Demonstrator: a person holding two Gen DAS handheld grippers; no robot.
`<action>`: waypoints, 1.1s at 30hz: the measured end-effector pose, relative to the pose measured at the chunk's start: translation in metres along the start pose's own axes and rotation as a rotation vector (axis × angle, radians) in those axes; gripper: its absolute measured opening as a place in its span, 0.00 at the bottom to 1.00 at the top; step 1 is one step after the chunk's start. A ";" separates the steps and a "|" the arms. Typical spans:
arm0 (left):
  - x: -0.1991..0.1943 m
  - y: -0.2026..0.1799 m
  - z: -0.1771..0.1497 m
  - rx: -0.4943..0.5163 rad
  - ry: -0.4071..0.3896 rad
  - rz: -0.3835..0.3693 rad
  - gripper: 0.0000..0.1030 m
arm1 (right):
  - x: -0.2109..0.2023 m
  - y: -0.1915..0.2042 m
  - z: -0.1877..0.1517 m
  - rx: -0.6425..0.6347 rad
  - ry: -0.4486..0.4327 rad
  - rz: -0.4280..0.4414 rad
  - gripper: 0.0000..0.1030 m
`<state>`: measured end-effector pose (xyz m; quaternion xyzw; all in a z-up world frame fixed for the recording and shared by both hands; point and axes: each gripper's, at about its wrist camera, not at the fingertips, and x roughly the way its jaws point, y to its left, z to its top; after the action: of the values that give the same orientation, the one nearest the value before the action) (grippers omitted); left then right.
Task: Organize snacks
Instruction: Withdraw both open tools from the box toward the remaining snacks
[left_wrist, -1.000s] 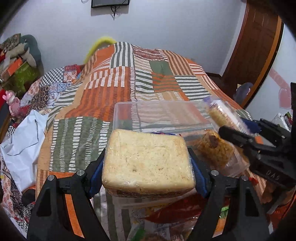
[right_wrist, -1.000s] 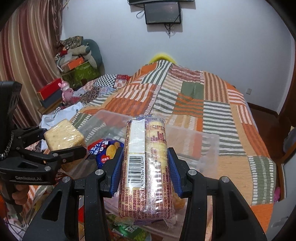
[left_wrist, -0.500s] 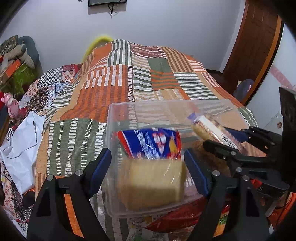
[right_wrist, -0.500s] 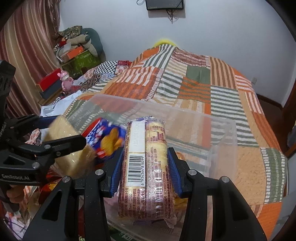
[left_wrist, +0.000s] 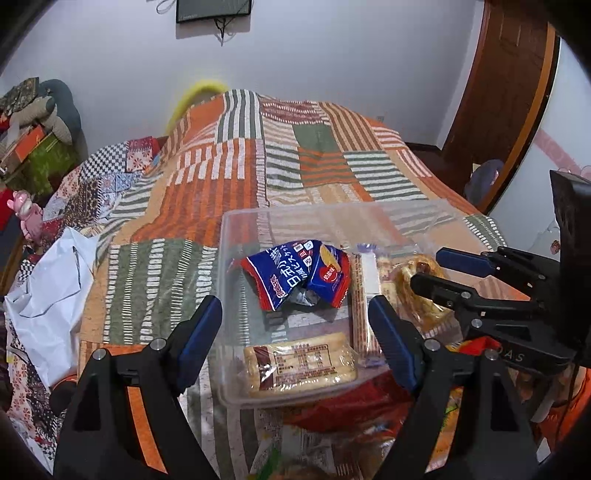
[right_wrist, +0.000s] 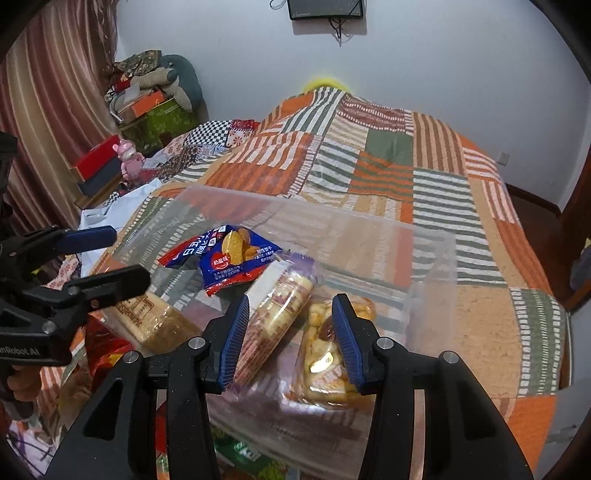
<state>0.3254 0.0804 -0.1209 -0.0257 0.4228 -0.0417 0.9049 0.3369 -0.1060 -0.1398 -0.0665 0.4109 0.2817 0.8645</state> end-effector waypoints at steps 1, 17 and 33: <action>-0.003 0.000 0.000 0.001 -0.005 0.003 0.79 | -0.004 0.000 0.000 0.002 -0.007 0.000 0.42; -0.068 -0.002 -0.030 0.007 -0.069 0.039 0.79 | -0.084 0.014 -0.013 -0.011 -0.153 -0.002 0.49; -0.091 0.006 -0.085 -0.012 -0.029 0.039 0.80 | -0.115 0.024 -0.063 -0.019 -0.152 -0.027 0.51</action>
<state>0.2027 0.0941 -0.1068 -0.0236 0.4105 -0.0210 0.9113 0.2233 -0.1575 -0.0925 -0.0587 0.3404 0.2781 0.8963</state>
